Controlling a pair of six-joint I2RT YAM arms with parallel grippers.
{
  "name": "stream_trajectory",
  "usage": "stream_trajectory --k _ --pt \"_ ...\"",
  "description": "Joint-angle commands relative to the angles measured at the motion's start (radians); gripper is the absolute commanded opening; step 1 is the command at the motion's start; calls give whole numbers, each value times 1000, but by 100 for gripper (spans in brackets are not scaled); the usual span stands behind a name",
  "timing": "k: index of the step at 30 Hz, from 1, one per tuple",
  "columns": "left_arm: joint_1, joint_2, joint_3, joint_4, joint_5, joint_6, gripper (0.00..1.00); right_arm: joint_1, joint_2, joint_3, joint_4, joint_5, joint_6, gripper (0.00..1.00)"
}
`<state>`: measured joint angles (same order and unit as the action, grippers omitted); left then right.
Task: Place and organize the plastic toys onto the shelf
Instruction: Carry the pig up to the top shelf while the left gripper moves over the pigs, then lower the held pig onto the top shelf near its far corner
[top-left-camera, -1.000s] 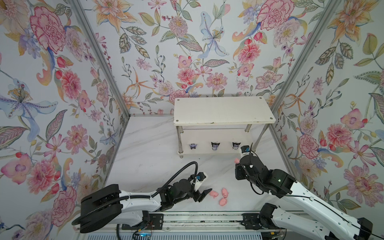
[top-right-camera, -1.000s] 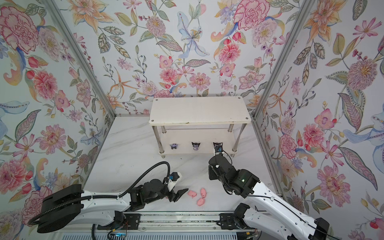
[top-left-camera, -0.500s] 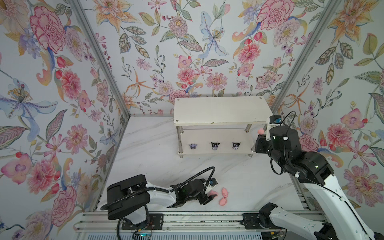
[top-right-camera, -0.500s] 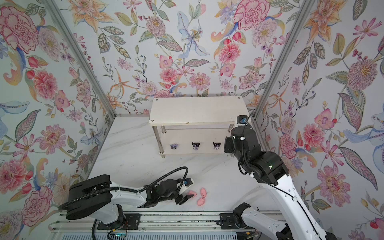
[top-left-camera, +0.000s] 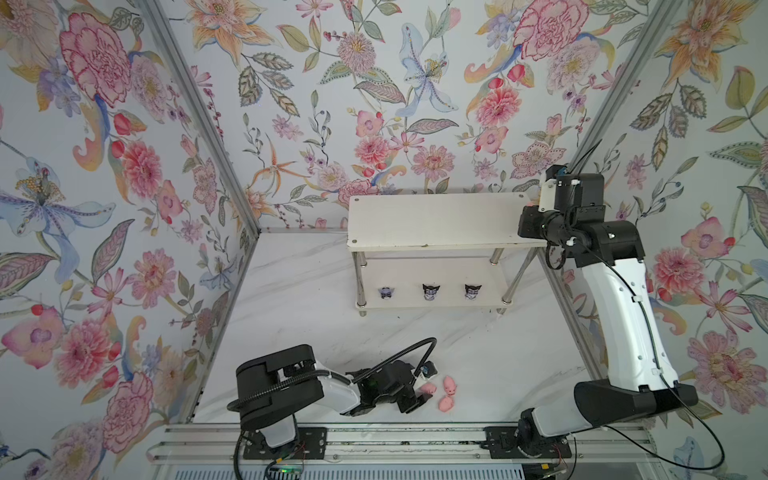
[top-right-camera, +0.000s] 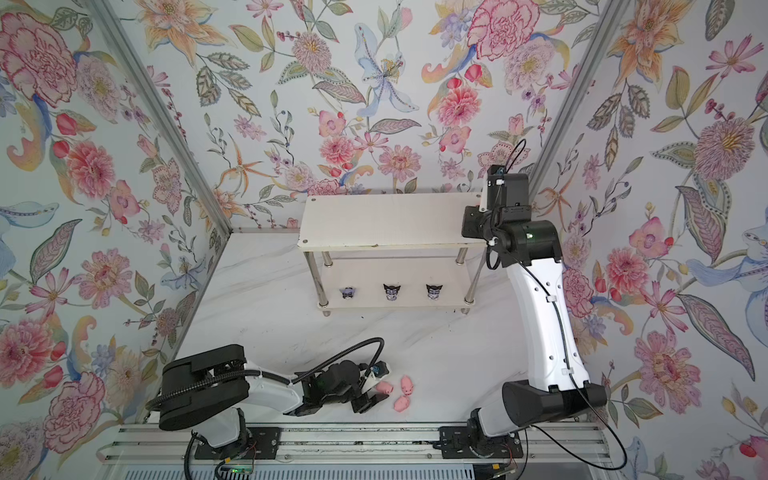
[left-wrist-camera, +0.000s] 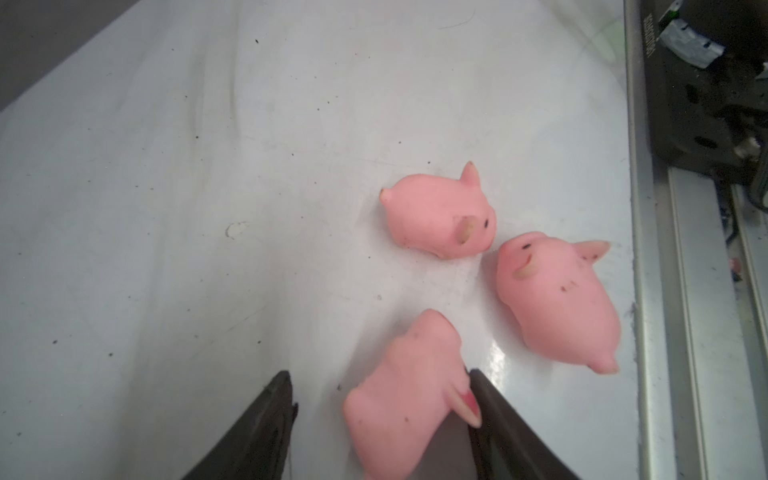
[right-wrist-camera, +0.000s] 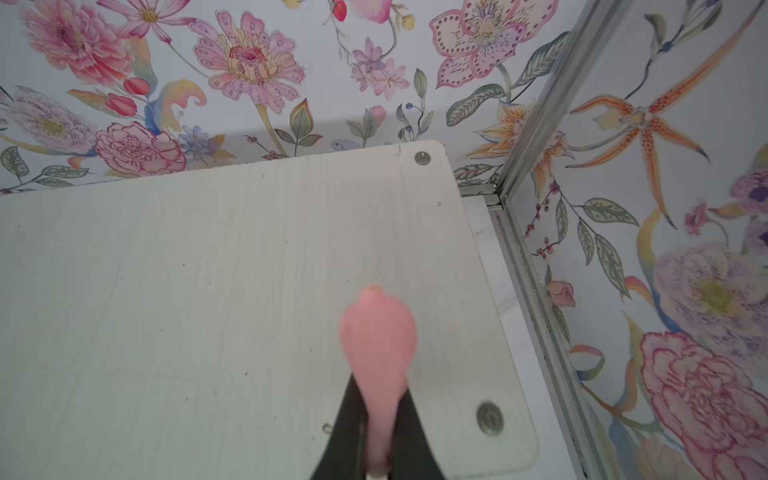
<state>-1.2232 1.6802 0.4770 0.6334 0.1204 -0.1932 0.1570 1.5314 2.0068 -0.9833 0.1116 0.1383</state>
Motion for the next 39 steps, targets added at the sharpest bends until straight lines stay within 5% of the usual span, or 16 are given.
stream_trajectory --k 1,20,39 --pt "-6 19 24 25 14 8 67 -24 27 32 -21 -138 -40 8" --pt "13 39 26 39 39 -5 70 -42 -15 -119 -20 -87 -50 18" --pt "15 45 26 53 53 -11 72 -42 -44 -116 -26 -94 -37 46"
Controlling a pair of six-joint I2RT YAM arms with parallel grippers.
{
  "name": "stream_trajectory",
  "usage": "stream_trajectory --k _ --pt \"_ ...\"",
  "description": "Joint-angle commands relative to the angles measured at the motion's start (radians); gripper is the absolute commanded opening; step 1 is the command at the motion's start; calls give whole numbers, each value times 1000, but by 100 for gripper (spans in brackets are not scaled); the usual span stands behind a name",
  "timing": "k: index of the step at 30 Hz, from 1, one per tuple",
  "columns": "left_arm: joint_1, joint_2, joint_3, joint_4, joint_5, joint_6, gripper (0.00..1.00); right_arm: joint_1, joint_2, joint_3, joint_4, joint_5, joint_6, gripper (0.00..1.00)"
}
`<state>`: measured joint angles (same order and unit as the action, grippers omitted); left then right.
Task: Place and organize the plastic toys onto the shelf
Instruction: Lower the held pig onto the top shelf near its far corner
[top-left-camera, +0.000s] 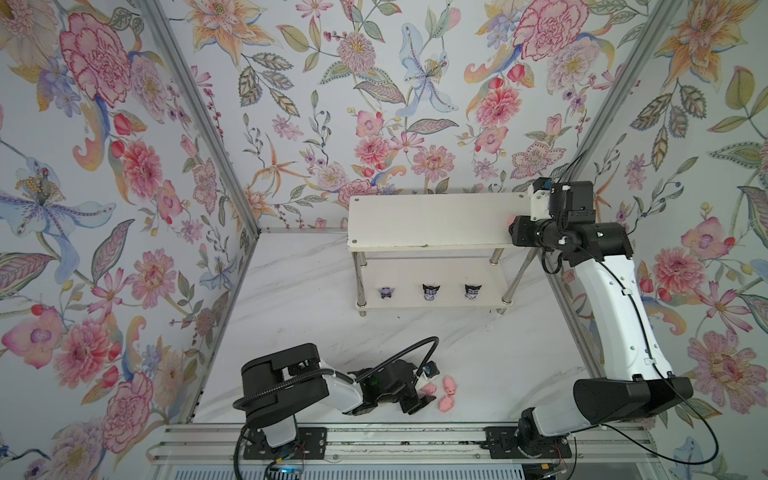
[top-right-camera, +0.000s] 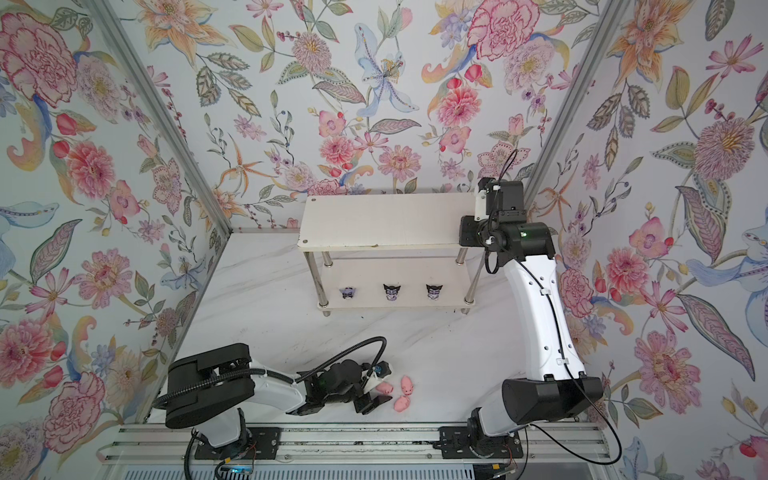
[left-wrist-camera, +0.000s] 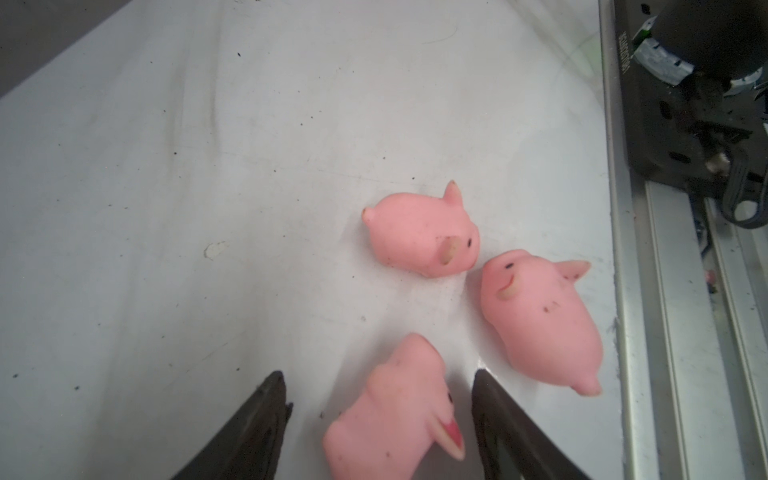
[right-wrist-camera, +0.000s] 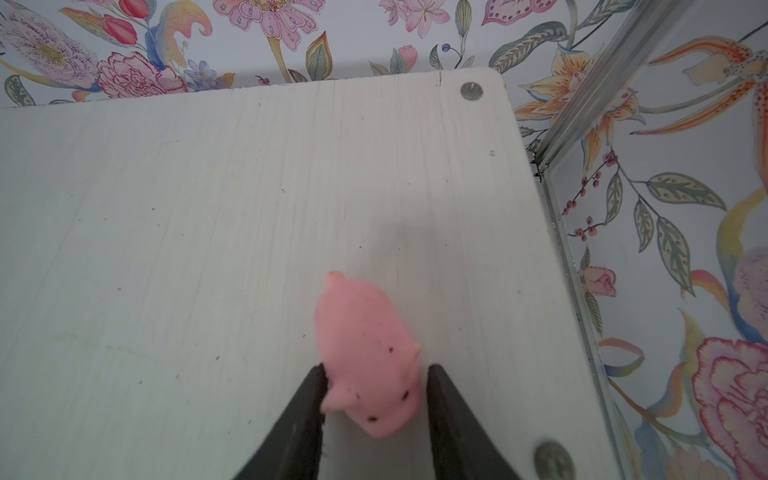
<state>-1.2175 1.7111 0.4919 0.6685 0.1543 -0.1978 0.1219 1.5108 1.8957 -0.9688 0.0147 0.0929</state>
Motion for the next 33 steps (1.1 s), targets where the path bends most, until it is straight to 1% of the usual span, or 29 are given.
stream_trajectory --k 1,11,16,20,26,28,31,33 --pt "9 15 11 17 19 -6 72 -7 -23 -4 -42 -1 11 49" --pt "10 19 12 17 21 -5 73 -8 0 76 -49 -18 25 65" --pt "11 19 13 17 15 -6 74 -14 56 112 -49 -25 -5 66" --pt "13 18 13 14 14 -5 74 -15 100 130 -49 -32 -21 64" --pt "13 15 12 13 14 -5 75 -14 135 148 -47 -30 -27 56" --pt "14 15 12 13 17 -4 74 -13 139 155 -47 -14 -25 50" --pt "15 21 16 8 19 -5 75 -11 136 155 -38 22 -15 36" --pt "13 22 17 3 19 -4 75 -10 129 154 -34 53 -9 32"
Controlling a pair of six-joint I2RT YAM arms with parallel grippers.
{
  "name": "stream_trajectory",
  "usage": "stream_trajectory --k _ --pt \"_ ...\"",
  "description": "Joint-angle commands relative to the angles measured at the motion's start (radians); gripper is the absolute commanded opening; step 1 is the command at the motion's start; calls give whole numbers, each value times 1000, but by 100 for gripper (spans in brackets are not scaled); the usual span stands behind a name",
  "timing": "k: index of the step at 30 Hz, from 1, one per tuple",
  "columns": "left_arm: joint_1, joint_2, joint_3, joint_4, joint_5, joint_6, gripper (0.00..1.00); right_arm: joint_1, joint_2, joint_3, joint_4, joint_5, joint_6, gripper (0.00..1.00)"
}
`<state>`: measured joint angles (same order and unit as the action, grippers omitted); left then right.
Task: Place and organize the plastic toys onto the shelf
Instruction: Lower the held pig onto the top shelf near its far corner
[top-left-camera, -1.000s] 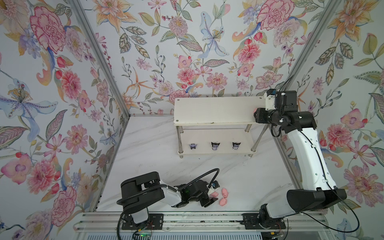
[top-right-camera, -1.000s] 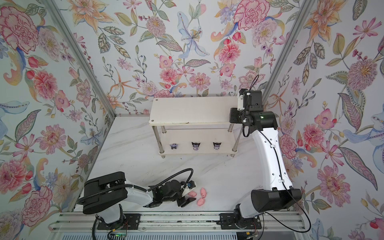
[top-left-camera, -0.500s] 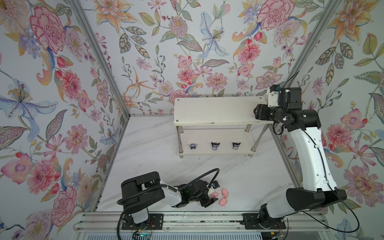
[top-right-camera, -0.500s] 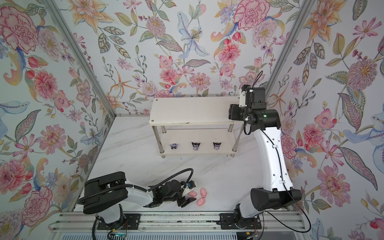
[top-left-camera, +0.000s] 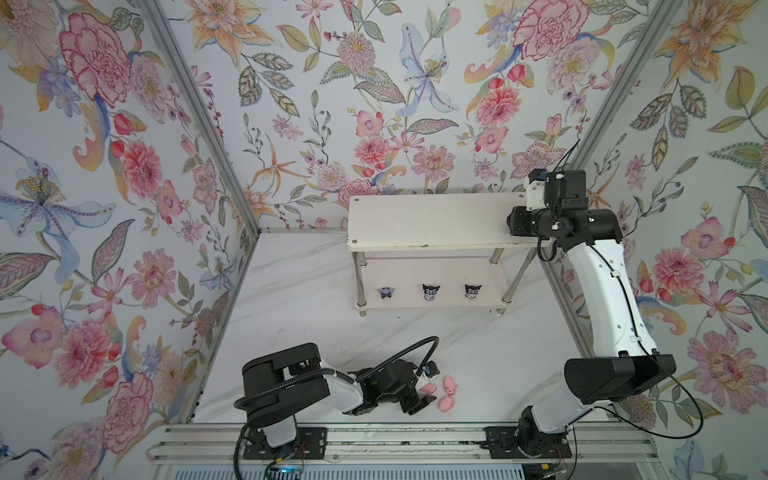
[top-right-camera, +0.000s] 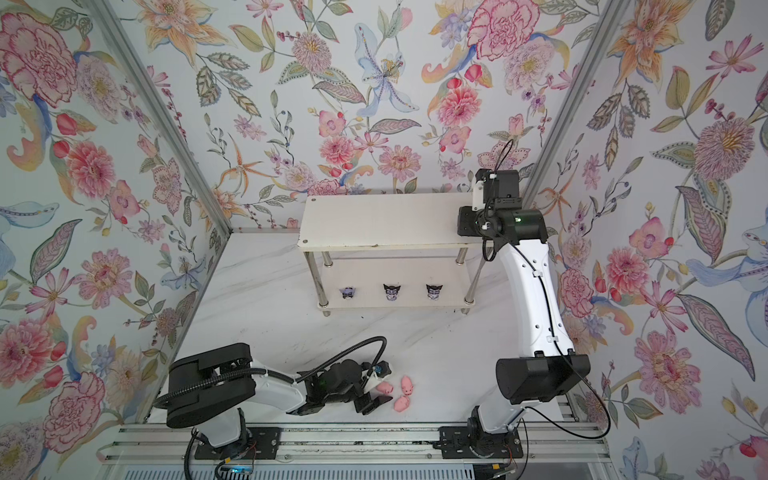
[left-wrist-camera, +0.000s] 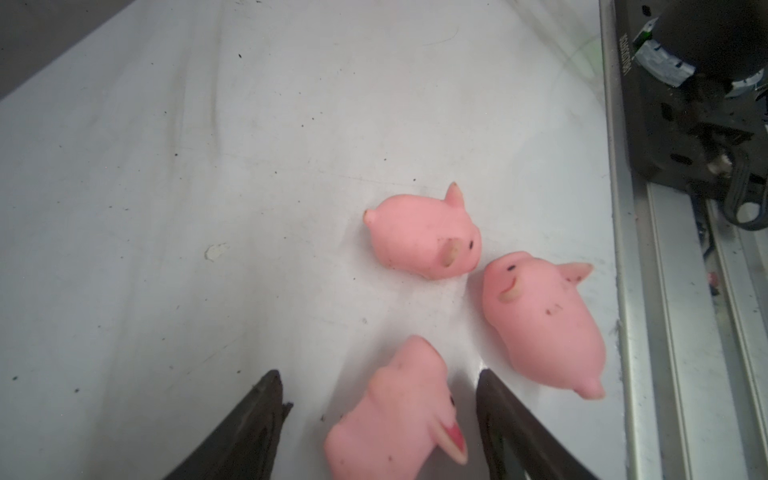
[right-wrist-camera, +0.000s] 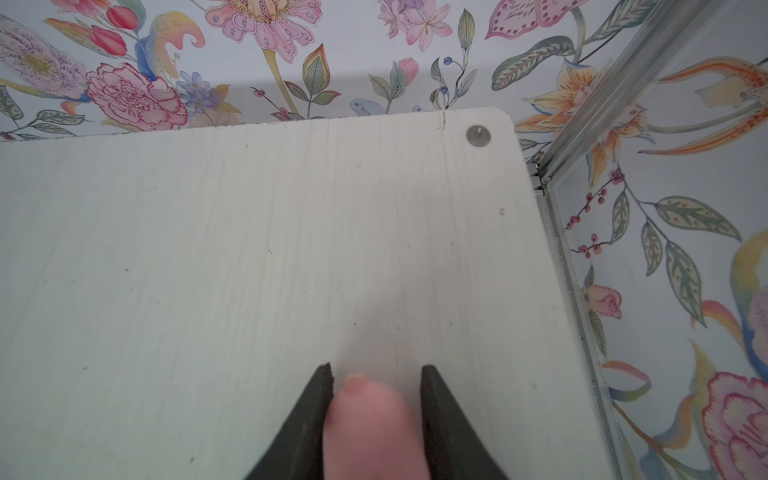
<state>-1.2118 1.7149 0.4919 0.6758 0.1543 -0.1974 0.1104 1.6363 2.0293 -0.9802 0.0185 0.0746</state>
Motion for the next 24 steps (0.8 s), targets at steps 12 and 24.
stream_trajectory --k 12,24 --pt "9 19 20 -4 22 -7 76 -15 -64 -46 -7 127 5 31" --pt "9 18 21 -10 25 -6 77 -18 -36 -76 2 61 -37 37"
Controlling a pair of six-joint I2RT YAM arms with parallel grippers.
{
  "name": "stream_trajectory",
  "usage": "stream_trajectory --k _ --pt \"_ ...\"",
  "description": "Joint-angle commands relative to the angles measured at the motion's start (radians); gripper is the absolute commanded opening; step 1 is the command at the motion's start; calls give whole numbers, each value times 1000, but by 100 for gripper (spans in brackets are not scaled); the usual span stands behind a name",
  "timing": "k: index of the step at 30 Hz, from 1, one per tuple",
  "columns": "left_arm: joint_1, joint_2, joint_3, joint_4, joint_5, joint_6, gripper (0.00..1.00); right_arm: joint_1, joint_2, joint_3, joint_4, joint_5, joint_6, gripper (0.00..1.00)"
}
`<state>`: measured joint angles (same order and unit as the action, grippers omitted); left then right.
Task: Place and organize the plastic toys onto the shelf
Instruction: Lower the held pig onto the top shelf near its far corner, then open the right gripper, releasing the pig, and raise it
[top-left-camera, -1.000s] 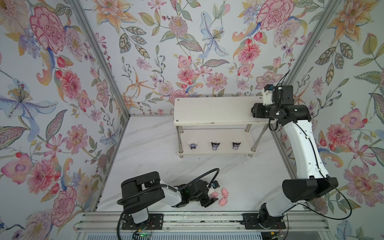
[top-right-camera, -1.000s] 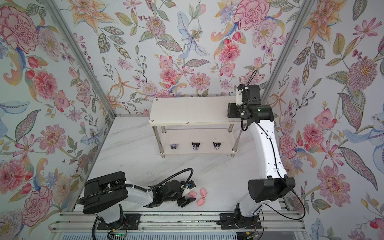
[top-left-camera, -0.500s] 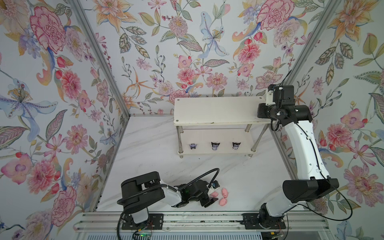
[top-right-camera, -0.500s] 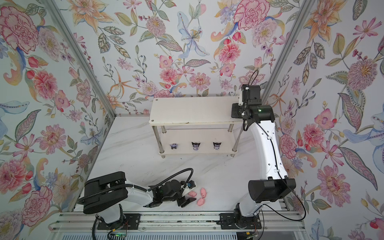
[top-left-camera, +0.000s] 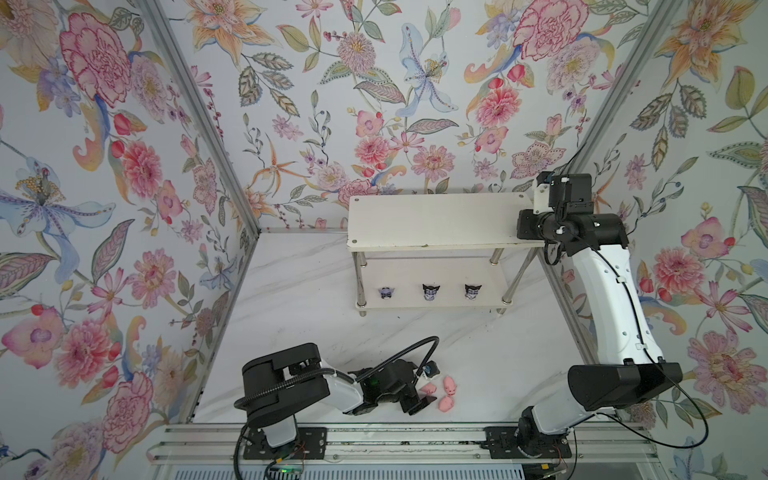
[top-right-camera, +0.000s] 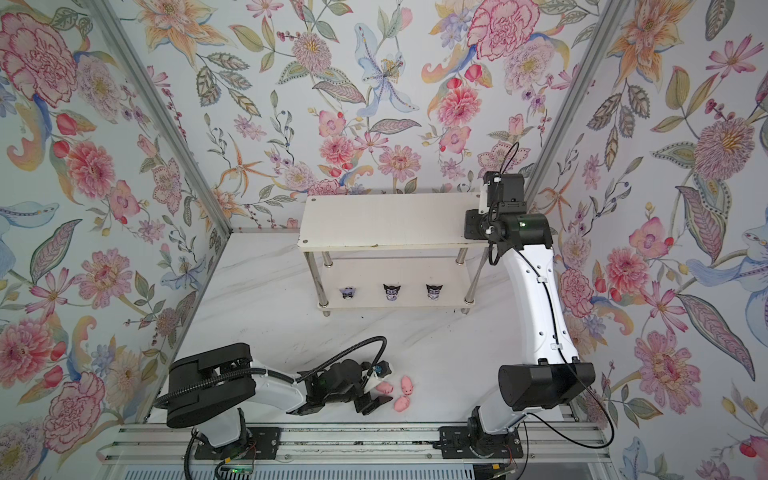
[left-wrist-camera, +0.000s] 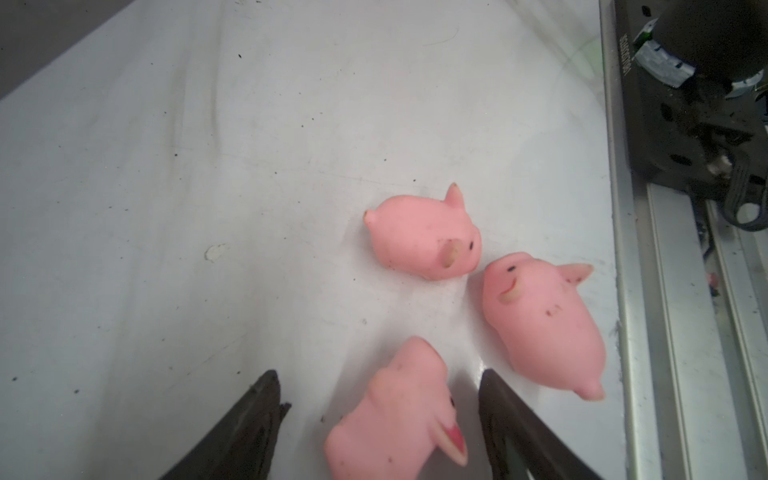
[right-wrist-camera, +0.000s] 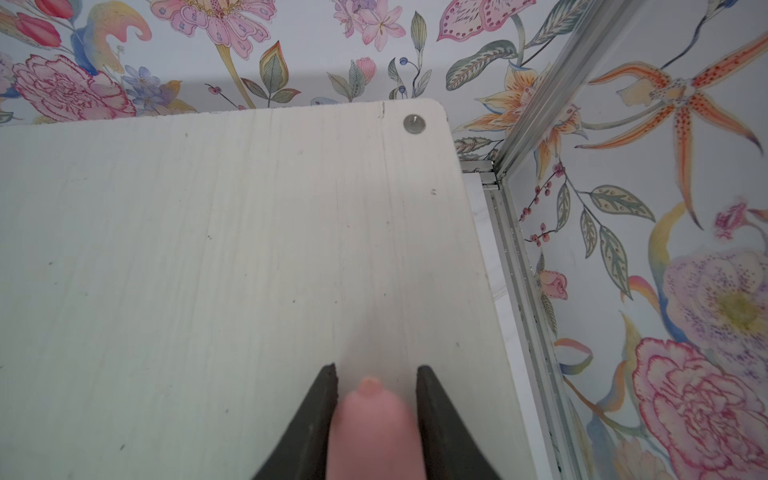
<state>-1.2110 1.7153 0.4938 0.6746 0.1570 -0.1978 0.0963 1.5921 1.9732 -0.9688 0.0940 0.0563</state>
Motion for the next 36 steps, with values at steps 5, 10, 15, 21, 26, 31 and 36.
stream_trajectory --k 5,10,15,21,26,31,36 --pt "8 21 21 -11 24 -5 77 -4 -15 -23 -11 10 0 60" --pt "8 4 7 3 9 0 77 -3 -73 -11 -11 18 49 67" --pt "8 -52 -29 31 -22 10 78 20 -188 -31 -12 54 97 69" --pt "16 -183 -111 110 -83 14 78 216 -399 -161 -71 267 152 68" --pt "26 -302 -194 179 -149 7 79 456 -571 -386 -160 351 333 64" --pt "39 -399 -255 195 -255 -16 78 714 -661 -756 -189 332 592 59" --pt "71 -422 -273 213 -228 -52 78 972 -595 -1110 99 239 752 58"
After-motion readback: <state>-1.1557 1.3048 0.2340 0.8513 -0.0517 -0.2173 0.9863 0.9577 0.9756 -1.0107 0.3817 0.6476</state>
